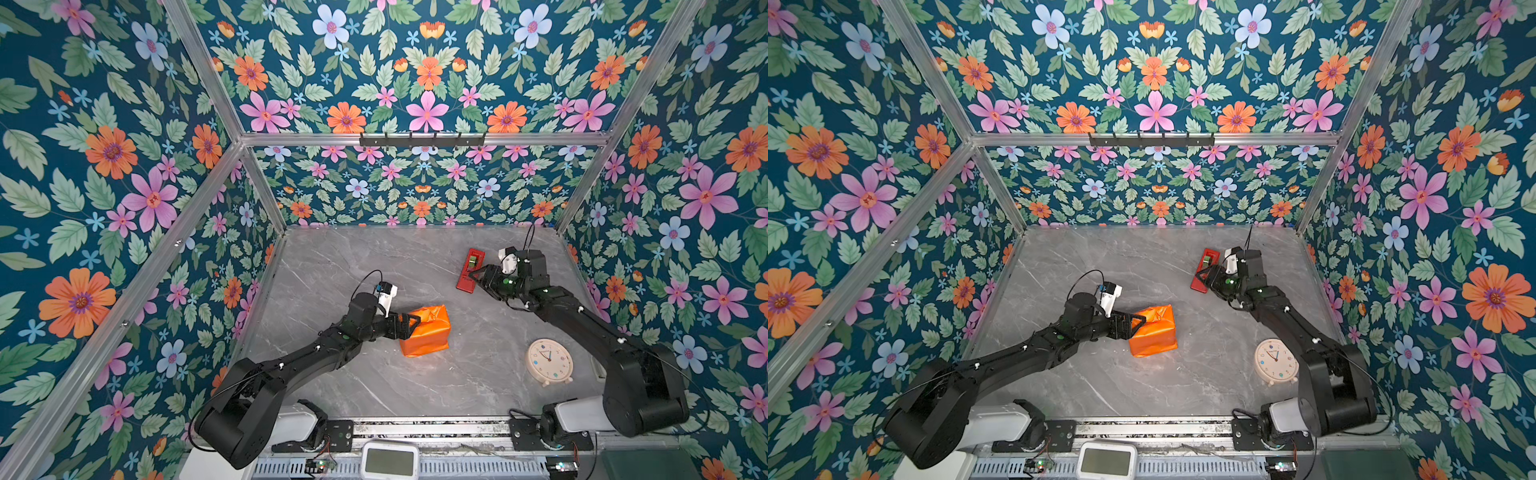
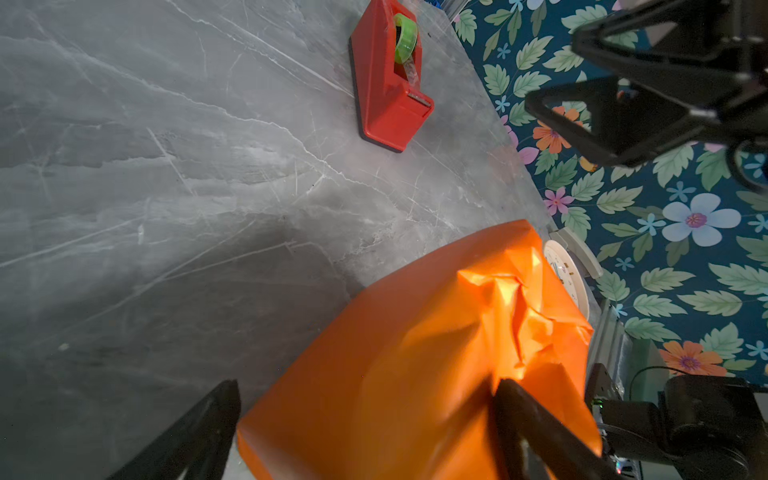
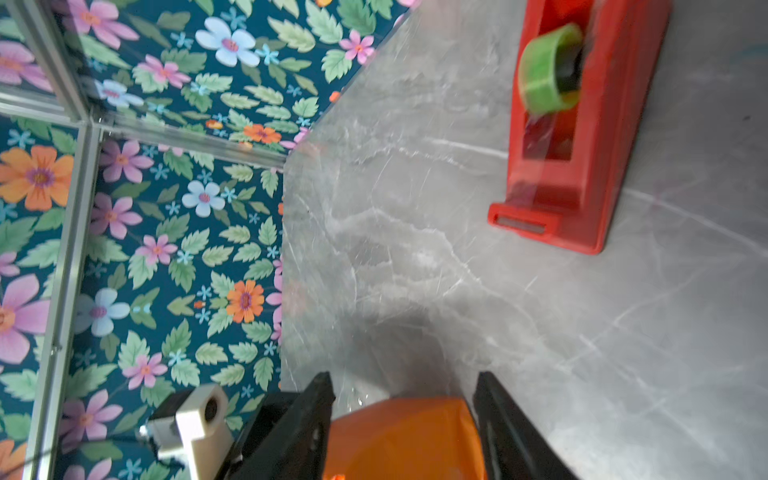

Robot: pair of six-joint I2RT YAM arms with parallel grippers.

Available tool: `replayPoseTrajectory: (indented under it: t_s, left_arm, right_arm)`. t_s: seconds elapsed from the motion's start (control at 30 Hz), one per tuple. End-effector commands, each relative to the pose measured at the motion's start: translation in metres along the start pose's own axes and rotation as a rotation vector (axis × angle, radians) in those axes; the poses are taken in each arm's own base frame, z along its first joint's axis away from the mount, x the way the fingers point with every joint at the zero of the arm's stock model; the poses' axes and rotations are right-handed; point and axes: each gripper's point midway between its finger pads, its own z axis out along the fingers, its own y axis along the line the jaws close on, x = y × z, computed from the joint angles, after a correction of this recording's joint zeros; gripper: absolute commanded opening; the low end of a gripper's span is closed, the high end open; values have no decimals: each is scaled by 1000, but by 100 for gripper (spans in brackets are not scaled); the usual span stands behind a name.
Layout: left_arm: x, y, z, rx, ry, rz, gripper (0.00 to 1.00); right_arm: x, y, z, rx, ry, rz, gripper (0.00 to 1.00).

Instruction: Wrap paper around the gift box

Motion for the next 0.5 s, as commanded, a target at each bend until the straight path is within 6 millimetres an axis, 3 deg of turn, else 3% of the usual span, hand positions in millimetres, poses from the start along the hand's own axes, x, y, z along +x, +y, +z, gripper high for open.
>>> replayPoseTrajectory:
  t_s: [0.0, 0.2, 0.47]
  left_arm:
    - [42, 26, -3, -109, 156, -9, 97]
    - [42, 26, -4, -108, 159, -3, 96]
    - [43, 26, -4, -107, 160, -1, 96]
  right_arm:
    - [-9, -12, 16, 15, 50, 22, 50]
    - [-27, -39, 55, 42, 101, 69, 46]
    - [-37, -64, 77, 55, 127, 107, 45]
